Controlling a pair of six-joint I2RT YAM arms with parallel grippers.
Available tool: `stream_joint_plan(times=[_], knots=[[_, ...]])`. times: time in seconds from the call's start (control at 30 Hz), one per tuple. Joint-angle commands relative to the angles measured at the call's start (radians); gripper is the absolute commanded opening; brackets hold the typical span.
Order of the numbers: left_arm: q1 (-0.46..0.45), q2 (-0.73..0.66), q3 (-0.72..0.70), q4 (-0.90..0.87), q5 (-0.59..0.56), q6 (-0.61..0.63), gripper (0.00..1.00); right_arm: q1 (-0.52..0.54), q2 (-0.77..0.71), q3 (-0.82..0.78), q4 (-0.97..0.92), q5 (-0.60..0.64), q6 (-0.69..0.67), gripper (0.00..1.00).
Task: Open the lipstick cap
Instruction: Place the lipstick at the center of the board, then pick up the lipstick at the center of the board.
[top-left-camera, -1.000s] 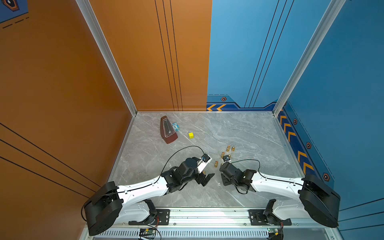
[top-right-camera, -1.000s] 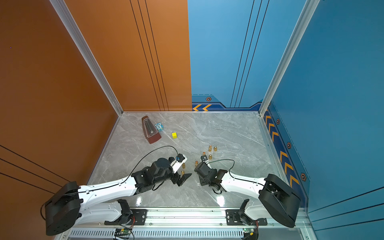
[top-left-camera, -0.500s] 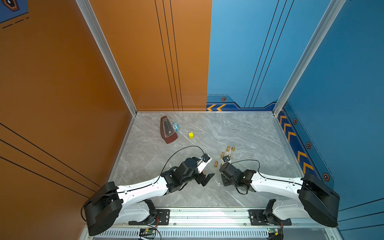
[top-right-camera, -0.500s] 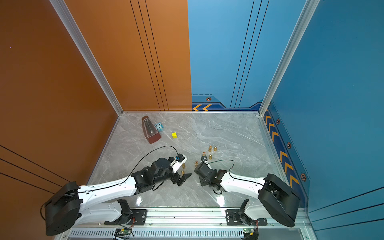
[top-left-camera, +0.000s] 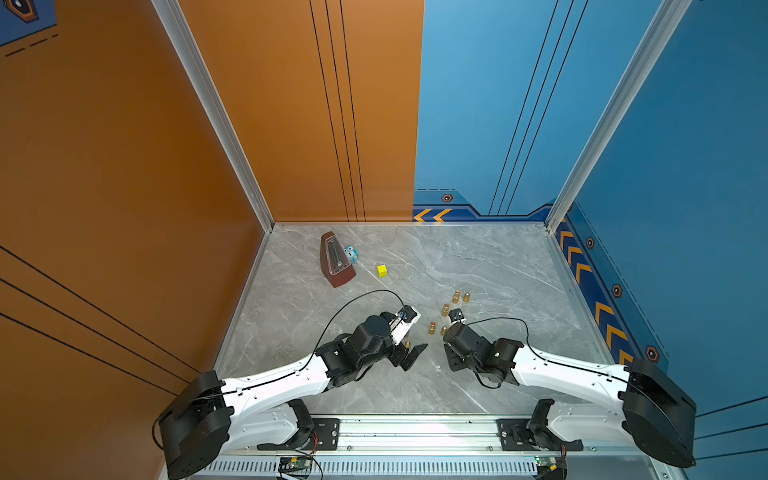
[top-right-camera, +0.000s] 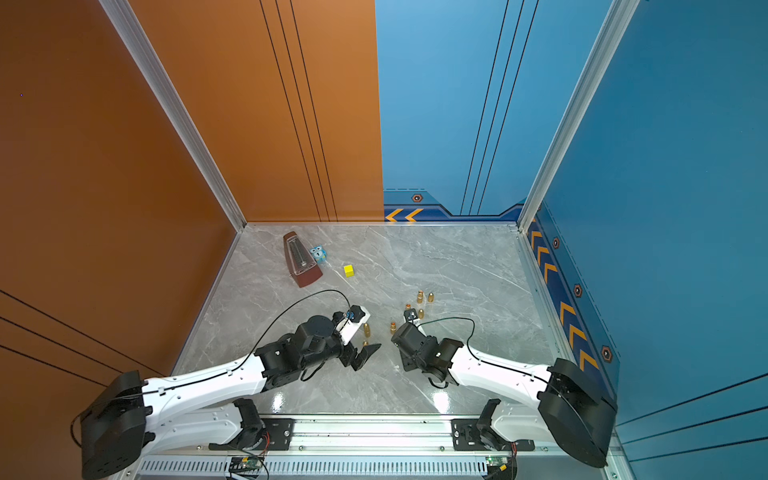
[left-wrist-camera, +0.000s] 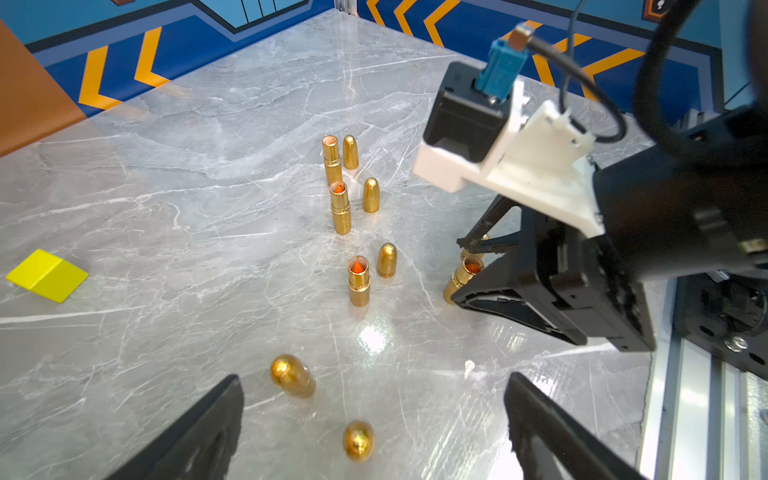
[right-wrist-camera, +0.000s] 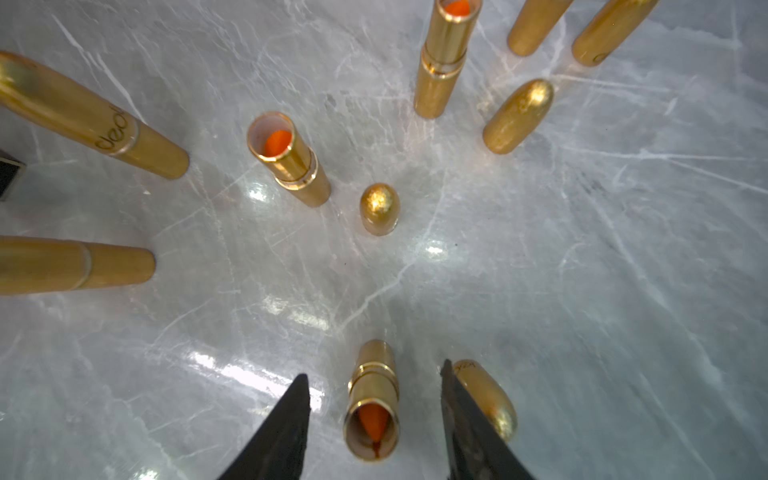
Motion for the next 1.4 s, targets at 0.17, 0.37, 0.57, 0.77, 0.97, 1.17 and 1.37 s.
stream_joint_plan(times=[0.17,0.37,0.57,0.77,0.97,1.17,1.37], knots=[[0.031,-0.075,0.034,-0.15,-0.098,-0.032,0.99,-0.014,-0.074,0.194,-0.217,-0.017,0.012,0.61],[0.076,-0.13,0.037,-0.241,-0.16,-0.077,0.99,-0.019,0.047,0.374,-0.276,-0.129,0.008,0.65],[0.147,-0.207,-0.01,-0.289,-0.189,-0.138,0.99,-0.008,0.218,0.527,-0.286,-0.215,0.022,0.67],[0.223,-0.293,-0.075,-0.29,-0.154,-0.178,0.99,0.011,0.382,0.648,-0.305,-0.24,0.05,0.66],[0.266,-0.308,-0.094,-0.291,-0.109,-0.186,0.99,0.002,0.517,0.73,-0.333,-0.203,0.082,0.61],[0.273,-0.298,-0.094,-0.289,-0.093,-0.184,0.99,-0.012,0.62,0.784,-0.335,-0.203,0.099,0.53],[0.275,-0.292,-0.099,-0.267,-0.075,-0.183,0.99,-0.023,0.683,0.797,-0.334,-0.192,0.104,0.45]])
